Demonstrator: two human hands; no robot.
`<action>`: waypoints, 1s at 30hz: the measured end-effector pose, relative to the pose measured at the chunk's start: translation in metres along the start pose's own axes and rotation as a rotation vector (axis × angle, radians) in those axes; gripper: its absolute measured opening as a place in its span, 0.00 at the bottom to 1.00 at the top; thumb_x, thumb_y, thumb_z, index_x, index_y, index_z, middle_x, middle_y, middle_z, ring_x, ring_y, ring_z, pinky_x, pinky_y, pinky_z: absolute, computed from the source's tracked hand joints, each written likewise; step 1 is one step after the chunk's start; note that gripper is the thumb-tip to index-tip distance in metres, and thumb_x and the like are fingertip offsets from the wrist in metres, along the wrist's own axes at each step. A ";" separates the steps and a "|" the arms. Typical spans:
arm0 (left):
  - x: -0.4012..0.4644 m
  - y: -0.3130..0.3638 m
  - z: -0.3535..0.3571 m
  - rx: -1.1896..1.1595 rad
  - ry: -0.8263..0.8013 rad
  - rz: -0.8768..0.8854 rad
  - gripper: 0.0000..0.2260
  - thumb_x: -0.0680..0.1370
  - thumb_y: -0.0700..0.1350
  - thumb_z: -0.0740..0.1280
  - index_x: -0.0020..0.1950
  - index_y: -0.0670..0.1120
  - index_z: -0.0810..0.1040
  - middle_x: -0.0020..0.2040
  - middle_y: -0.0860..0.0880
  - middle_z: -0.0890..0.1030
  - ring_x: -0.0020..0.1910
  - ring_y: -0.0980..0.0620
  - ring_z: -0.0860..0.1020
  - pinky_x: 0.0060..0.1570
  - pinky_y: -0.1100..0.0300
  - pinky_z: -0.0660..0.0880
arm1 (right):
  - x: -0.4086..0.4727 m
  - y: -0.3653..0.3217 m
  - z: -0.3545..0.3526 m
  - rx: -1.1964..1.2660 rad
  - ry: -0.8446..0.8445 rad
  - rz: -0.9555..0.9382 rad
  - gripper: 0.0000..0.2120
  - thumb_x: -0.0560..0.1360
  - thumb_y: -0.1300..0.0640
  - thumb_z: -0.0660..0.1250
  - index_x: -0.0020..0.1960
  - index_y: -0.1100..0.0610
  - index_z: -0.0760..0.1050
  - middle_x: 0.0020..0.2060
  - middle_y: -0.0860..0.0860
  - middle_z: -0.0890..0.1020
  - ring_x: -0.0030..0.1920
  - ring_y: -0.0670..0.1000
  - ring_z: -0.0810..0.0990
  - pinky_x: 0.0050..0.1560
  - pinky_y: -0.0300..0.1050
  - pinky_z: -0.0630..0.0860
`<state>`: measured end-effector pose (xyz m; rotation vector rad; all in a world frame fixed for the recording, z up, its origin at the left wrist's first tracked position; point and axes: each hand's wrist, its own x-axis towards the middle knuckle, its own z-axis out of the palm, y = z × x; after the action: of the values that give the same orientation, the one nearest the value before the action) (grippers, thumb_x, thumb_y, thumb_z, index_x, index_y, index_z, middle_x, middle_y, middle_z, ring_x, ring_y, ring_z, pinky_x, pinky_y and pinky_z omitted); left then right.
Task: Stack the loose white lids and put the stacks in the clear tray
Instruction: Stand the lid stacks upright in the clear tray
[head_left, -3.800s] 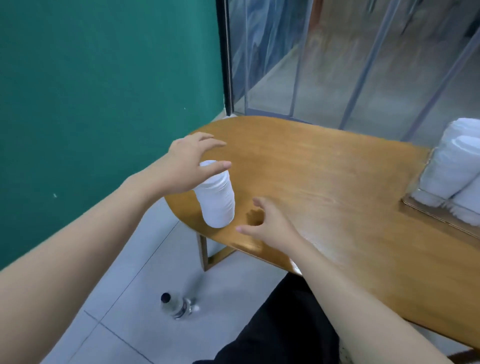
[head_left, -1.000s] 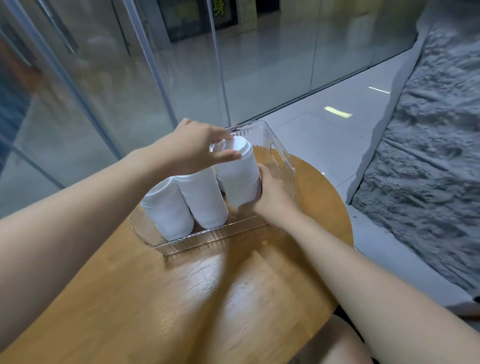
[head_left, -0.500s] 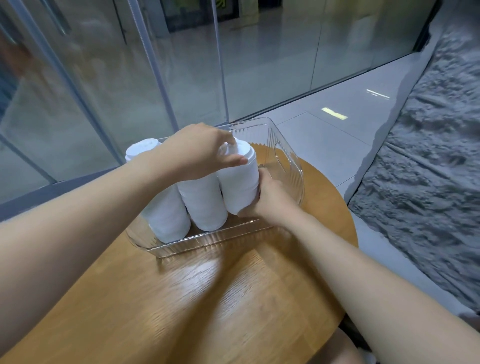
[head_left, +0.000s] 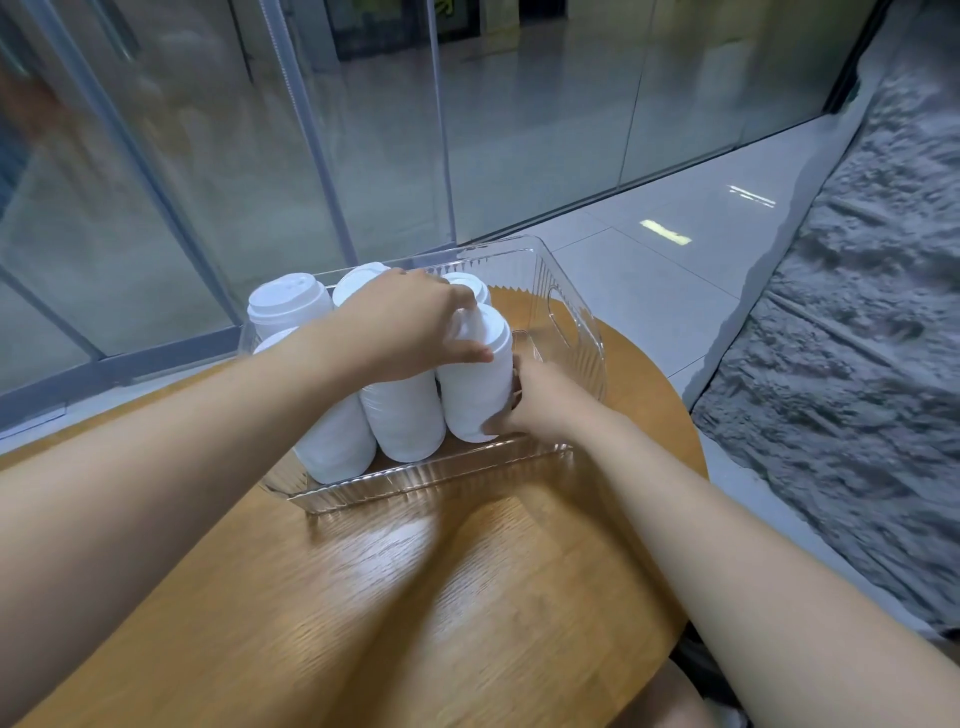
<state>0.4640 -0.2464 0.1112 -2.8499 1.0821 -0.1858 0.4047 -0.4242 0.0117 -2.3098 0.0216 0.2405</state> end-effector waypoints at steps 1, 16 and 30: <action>-0.001 0.000 0.001 0.006 -0.019 0.000 0.25 0.78 0.69 0.63 0.63 0.52 0.77 0.51 0.49 0.82 0.46 0.46 0.75 0.47 0.53 0.66 | -0.001 -0.001 -0.001 0.006 0.005 -0.003 0.33 0.68 0.55 0.81 0.68 0.53 0.71 0.51 0.48 0.81 0.48 0.51 0.81 0.44 0.46 0.80; -0.029 0.002 -0.001 0.010 -0.004 0.001 0.29 0.79 0.66 0.62 0.73 0.49 0.73 0.66 0.48 0.78 0.64 0.44 0.74 0.66 0.50 0.66 | -0.036 -0.009 -0.010 -0.218 0.070 -0.012 0.34 0.71 0.33 0.74 0.66 0.53 0.72 0.60 0.51 0.80 0.59 0.54 0.80 0.58 0.55 0.79; -0.077 -0.004 0.015 0.026 0.074 0.083 0.32 0.80 0.61 0.67 0.80 0.48 0.67 0.82 0.42 0.60 0.81 0.40 0.58 0.80 0.45 0.54 | -0.072 0.013 -0.001 -0.523 0.018 -0.263 0.19 0.81 0.40 0.67 0.38 0.42 0.60 0.41 0.43 0.74 0.51 0.51 0.73 0.70 0.48 0.64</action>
<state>0.4117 -0.1921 0.0902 -2.7892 1.1993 -0.2996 0.3330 -0.4379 0.0161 -2.7972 -0.3744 0.0954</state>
